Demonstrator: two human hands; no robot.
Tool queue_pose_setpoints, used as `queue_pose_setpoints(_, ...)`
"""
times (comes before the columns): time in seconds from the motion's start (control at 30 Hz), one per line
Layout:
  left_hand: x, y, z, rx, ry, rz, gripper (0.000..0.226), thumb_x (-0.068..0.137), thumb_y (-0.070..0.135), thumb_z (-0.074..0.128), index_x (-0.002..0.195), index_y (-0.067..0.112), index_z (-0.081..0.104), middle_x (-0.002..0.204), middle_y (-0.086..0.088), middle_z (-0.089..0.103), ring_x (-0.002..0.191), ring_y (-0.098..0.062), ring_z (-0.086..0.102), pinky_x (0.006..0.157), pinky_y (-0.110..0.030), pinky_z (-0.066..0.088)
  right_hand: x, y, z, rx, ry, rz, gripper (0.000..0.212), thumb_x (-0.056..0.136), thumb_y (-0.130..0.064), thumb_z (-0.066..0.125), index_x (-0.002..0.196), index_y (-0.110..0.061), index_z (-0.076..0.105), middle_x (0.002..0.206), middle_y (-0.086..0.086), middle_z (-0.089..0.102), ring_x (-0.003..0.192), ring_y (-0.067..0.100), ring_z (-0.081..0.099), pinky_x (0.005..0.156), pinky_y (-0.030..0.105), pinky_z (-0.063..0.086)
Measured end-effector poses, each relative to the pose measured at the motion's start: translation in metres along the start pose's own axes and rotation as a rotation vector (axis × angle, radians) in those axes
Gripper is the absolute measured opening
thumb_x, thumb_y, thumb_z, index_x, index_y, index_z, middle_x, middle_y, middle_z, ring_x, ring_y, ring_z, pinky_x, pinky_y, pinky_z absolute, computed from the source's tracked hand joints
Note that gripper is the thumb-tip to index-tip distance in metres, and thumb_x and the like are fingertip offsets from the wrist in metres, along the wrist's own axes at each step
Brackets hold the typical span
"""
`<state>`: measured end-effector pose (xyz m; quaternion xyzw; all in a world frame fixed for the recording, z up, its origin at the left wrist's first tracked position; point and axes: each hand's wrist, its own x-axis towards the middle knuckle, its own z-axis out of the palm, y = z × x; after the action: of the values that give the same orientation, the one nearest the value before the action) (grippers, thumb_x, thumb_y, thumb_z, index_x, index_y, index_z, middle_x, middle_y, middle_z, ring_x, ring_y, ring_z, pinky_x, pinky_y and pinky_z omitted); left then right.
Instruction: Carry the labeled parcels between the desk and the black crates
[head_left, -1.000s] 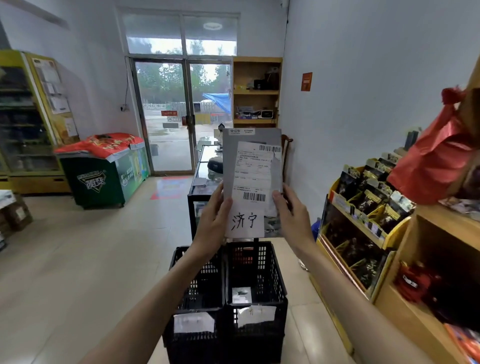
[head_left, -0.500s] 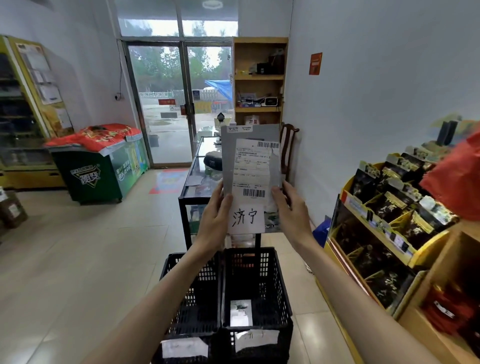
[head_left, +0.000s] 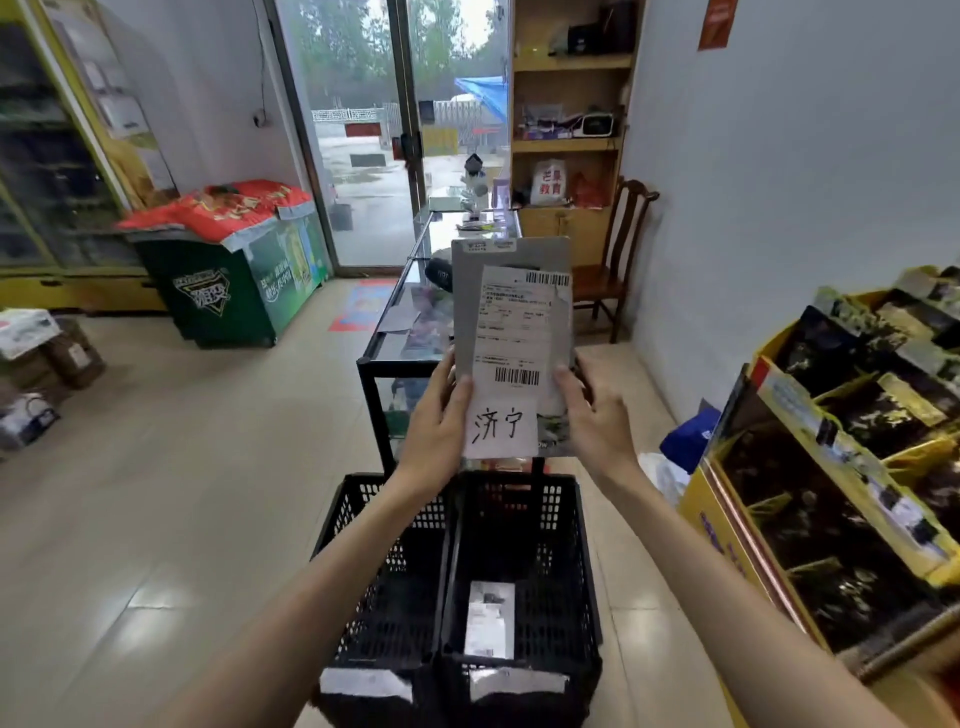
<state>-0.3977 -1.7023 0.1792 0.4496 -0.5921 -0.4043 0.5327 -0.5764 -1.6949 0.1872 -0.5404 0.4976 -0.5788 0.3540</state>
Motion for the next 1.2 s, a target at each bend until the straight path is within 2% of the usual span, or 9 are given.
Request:
queue_pose_setpoints(0.13, 0.027, -0.04, 0.003, 0.043, 0.002, -0.069, 0.049, 0.109, 0.027, 0.044, 0.156, 0.022, 0.035, 0.139, -0.003, 0.061, 0.121, -0.013, 0.064, 0.097, -0.032, 0.057, 0.025, 0.042, 0.011, -0.023, -0.011, 0.077, 0.06, 0.094, -0.058, 0.052, 0.145, -0.028, 0.048, 0.126, -0.003, 0.069, 0.111, 0.015, 0.069, 0.089, 0.049, 0.059)
queue_pose_setpoints(0.33, 0.071, -0.119, 0.008, -0.005, -0.053, -0.245, 0.055, 0.106, 0.036, 0.047, 0.157, 0.025, 0.032, 0.145, -0.003, 0.057, 0.128, -0.016, 0.06, 0.106, -0.047, 0.051, 0.061, 0.111, 0.029, -0.041, 0.003, 0.256, 0.038, 0.099, -0.05, 0.05, 0.136, -0.04, 0.053, 0.123, -0.004, 0.07, 0.106, 0.023, 0.071, 0.088, 0.054, 0.058)
queue_pose_setpoints(0.4, 0.082, -0.143, 0.011, -0.036, -0.069, -0.291, 0.053, 0.108, 0.028, 0.045, 0.158, 0.021, 0.031, 0.143, -0.005, 0.058, 0.126, -0.015, 0.061, 0.105, -0.043, 0.053, 0.073, 0.135, 0.034, -0.048, 0.01, 0.309, 0.032, 0.1, -0.048, 0.05, 0.131, -0.045, 0.054, 0.124, -0.004, 0.069, 0.106, 0.023, 0.071, 0.087, 0.055, 0.058)
queue_pose_setpoints(0.5, 0.094, -0.188, 0.012, -0.035, -0.098, -0.348, 0.051, 0.109, 0.025, 0.044, 0.158, 0.019, 0.032, 0.142, -0.002, 0.06, 0.124, -0.007, 0.061, 0.103, -0.033, 0.053, 0.083, 0.174, 0.042, -0.062, 0.024, 0.38, 0.04, 0.101, -0.045, 0.049, 0.138, -0.029, 0.054, 0.122, -0.003, 0.07, 0.106, 0.02, 0.071, 0.085, 0.053, 0.059)
queue_pose_setpoints(0.73, 0.088, -0.298, 0.026, 0.012, -0.225, -0.516, 0.056, 0.105, 0.037, 0.049, 0.158, 0.026, 0.034, 0.145, 0.003, 0.057, 0.125, -0.006, 0.06, 0.103, -0.034, 0.053, 0.056, 0.287, 0.048, -0.112, 0.119, 0.566, 0.039, 0.106, -0.03, 0.048, 0.142, -0.016, 0.052, 0.124, -0.002, 0.069, 0.111, 0.015, 0.068, 0.092, 0.04, 0.058)
queue_pose_setpoints(0.87, 0.07, -0.363, 0.041, 0.011, -0.26, -0.65, 0.05, 0.108, 0.03, 0.048, 0.156, 0.024, 0.036, 0.136, 0.013, 0.061, 0.114, 0.005, 0.063, 0.093, -0.024, 0.056, 0.041, 0.354, 0.044, -0.12, 0.11, 0.69, 0.037, 0.106, -0.029, 0.047, 0.141, -0.018, 0.053, 0.124, -0.004, 0.069, 0.111, 0.013, 0.068, 0.091, 0.047, 0.059)
queue_pose_setpoints(0.97, 0.059, -0.407, 0.058, 0.001, -0.283, -0.74, 0.051, 0.107, 0.026, 0.049, 0.156, 0.024, 0.036, 0.13, 0.018, 0.062, 0.106, 0.007, 0.066, 0.08, -0.014, 0.055, 0.03, 0.402, 0.035, -0.135, 0.068, 0.761, 0.041, 0.106, -0.028, 0.045, 0.146, -0.02, 0.047, 0.13, -0.006, 0.066, 0.115, 0.009, 0.065, 0.096, 0.04, 0.056)
queue_pose_setpoints(1.07, 0.047, -0.449, 0.076, 0.013, -0.293, -0.818, 0.053, 0.107, 0.027, 0.049, 0.158, 0.024, 0.033, 0.134, 0.01, 0.063, 0.118, -0.003, 0.064, 0.09, -0.023, 0.057, 0.025, 0.444, 0.025, -0.18, 0.012, 0.792, 0.04, 0.108, -0.026, 0.043, 0.146, -0.019, 0.045, 0.13, -0.009, 0.065, 0.112, 0.0, 0.064, 0.09, 0.023, 0.056)
queue_pose_setpoints(1.2, 0.033, -0.493, 0.1, 0.029, -0.3, -0.876, 0.055, 0.107, 0.024, 0.048, 0.159, 0.025, 0.03, 0.139, 0.007, 0.06, 0.121, -0.006, 0.063, 0.096, -0.03, 0.057, 0.018, 0.501, 0.01, -0.265, -0.069, 0.826, 0.043, 0.108, -0.031, 0.04, 0.15, -0.026, 0.035, 0.126, -0.013, 0.063, 0.106, -0.002, 0.065, 0.088, 0.025, 0.057)
